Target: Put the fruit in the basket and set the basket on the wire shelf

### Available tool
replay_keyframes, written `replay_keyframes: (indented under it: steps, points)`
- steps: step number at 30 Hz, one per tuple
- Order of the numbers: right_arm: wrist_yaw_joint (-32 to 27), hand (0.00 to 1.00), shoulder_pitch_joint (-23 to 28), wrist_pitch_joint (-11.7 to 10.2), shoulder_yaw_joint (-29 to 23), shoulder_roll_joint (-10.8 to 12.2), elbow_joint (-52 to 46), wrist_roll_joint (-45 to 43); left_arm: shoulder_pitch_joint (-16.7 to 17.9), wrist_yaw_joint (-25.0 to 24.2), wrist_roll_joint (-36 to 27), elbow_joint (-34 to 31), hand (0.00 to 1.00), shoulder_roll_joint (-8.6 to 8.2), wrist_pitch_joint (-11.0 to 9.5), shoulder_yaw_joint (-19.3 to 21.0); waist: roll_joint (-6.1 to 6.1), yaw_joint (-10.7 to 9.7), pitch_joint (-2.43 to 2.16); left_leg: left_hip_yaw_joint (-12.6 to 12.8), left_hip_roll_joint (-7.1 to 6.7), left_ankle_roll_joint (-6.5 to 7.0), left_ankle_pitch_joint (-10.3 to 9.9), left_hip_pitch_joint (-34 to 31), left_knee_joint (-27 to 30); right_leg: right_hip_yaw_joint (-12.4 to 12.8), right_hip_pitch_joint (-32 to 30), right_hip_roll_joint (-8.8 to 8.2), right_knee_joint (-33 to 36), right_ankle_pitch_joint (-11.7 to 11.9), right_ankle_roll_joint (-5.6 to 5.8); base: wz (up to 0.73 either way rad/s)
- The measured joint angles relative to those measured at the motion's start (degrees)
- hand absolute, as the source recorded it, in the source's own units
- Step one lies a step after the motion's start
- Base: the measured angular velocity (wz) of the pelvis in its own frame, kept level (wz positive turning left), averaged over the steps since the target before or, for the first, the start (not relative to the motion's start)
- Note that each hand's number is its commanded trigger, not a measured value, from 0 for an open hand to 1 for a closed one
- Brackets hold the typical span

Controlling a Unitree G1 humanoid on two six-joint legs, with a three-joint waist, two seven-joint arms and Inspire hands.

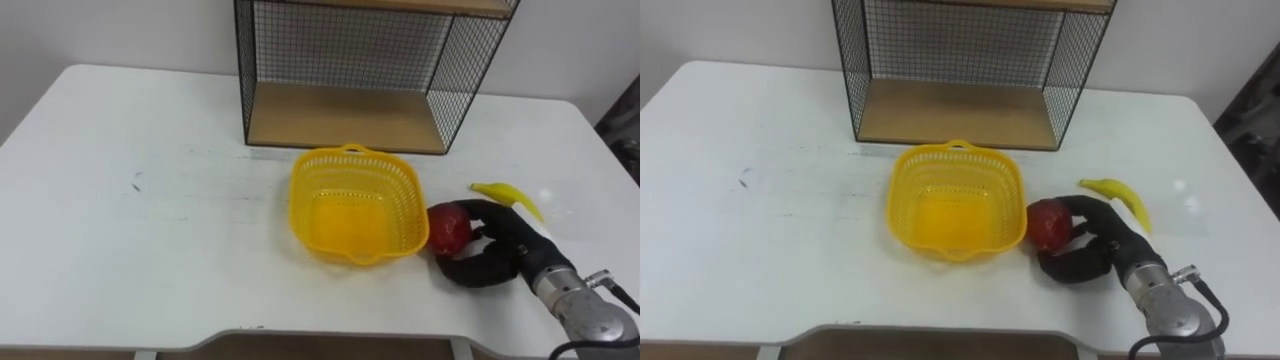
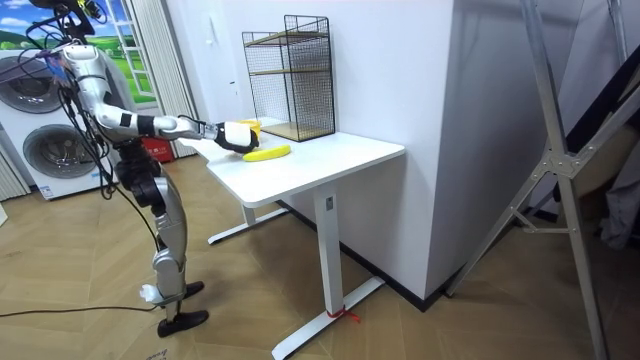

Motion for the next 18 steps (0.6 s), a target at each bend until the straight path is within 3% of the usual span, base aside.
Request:
replay_keyframes:
  steps: [18]
  points:
    - [-0.6,1.0,0.3,0.0,-1.8,0.0,2.1,7.0,0.4,0.2,-0.1,0.4,0.0,-0.41,-0.1,0.7,-0.16,-0.1,0.1,0.2,0.0,0.02,0.0,0.4,-0.2,0.3,0.2,0.05,0.1,0.0,0.0,0.0]
